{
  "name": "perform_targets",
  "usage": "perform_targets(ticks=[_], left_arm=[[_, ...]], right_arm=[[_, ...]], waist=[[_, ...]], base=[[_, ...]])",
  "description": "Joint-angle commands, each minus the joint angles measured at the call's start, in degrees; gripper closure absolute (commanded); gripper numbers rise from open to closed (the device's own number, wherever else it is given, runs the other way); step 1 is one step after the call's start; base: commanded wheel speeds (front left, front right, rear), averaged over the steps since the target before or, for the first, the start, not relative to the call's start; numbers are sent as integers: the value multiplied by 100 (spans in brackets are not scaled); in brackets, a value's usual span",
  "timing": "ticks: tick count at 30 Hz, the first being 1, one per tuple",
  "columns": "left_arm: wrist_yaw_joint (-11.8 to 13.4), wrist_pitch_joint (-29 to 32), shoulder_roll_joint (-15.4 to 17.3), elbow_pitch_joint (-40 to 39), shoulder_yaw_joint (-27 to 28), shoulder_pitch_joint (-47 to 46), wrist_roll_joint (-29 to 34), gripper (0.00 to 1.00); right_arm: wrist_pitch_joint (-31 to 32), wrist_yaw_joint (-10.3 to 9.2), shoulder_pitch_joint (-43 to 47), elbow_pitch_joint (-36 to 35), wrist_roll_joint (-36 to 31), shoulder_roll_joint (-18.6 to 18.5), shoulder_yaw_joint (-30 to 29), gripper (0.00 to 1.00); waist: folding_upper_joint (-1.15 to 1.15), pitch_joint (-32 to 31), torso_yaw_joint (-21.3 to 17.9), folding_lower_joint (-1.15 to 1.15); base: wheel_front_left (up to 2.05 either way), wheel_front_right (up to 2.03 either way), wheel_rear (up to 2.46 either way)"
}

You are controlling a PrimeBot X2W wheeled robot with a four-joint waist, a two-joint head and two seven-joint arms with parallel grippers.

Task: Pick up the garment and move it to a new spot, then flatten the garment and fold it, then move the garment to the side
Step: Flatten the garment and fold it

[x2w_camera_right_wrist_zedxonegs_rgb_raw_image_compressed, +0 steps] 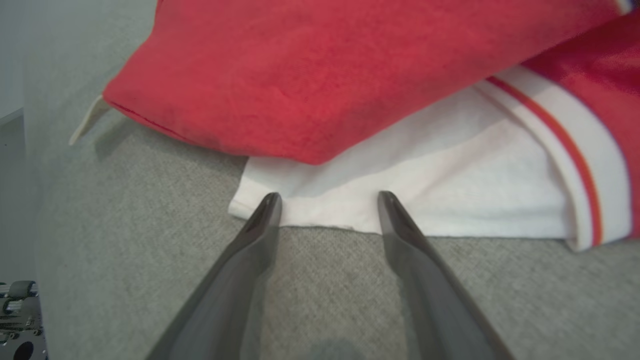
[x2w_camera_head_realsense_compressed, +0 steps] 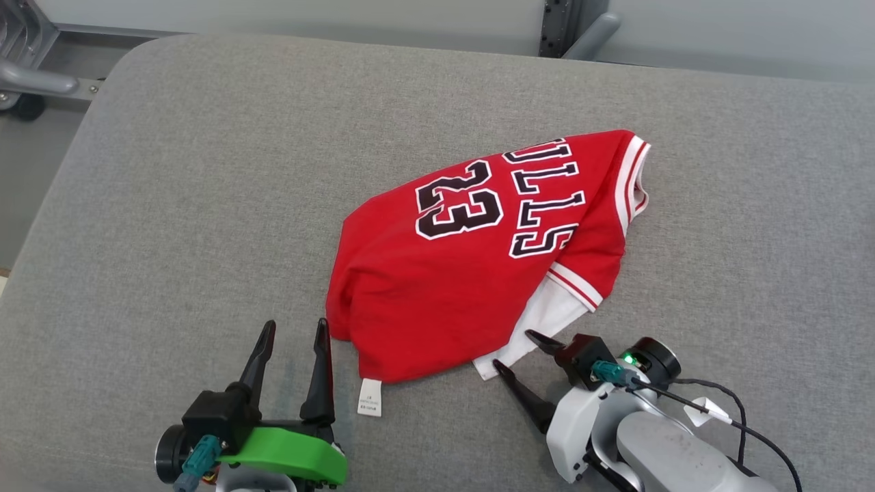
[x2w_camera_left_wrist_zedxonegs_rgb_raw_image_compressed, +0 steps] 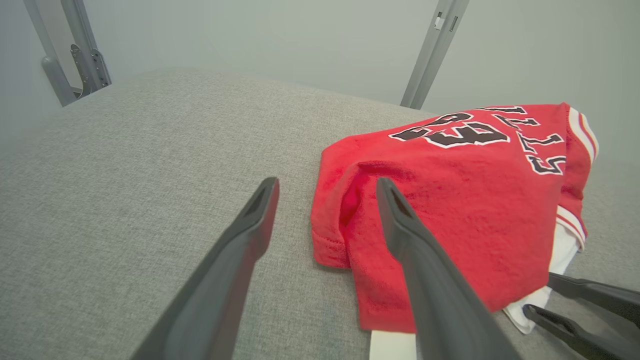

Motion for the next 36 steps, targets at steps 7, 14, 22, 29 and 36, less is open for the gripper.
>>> perform_targets(ticks=[7, 14, 22, 29, 36], left_arm=[[16, -1, 16, -116, 72, -126, 58, 0], [-107, -1, 16, -141, 221, -75, 231, 0], [-238, -1, 16, -58, 265, -163, 340, 0], [-228, -1, 18, 118, 312, -103, 356, 0], [-150, 0, 18, 218, 502, -40, 410, 0]], right_arm=[[70, -7, -172, 614, 212, -190, 237, 100], [42, -12, -118, 74, 327, -672, 29, 100], [14, -6, 437, -715, 482, -1365, -923, 100], [14, -6, 910, -914, 595, -1395, -1752, 0], [13, -5, 1193, -1749, 371, -1152, -2869, 0]], waist=[[17, 98, 8, 0], [17, -80, -480, 0], [17, -351, -1396, 0], [17, -415, -1692, 0], [17, -464, -1673, 0]], base=[[0, 0, 0], [0, 0, 0], [0, 0, 0], [0, 0, 0], [0, 0, 0]])
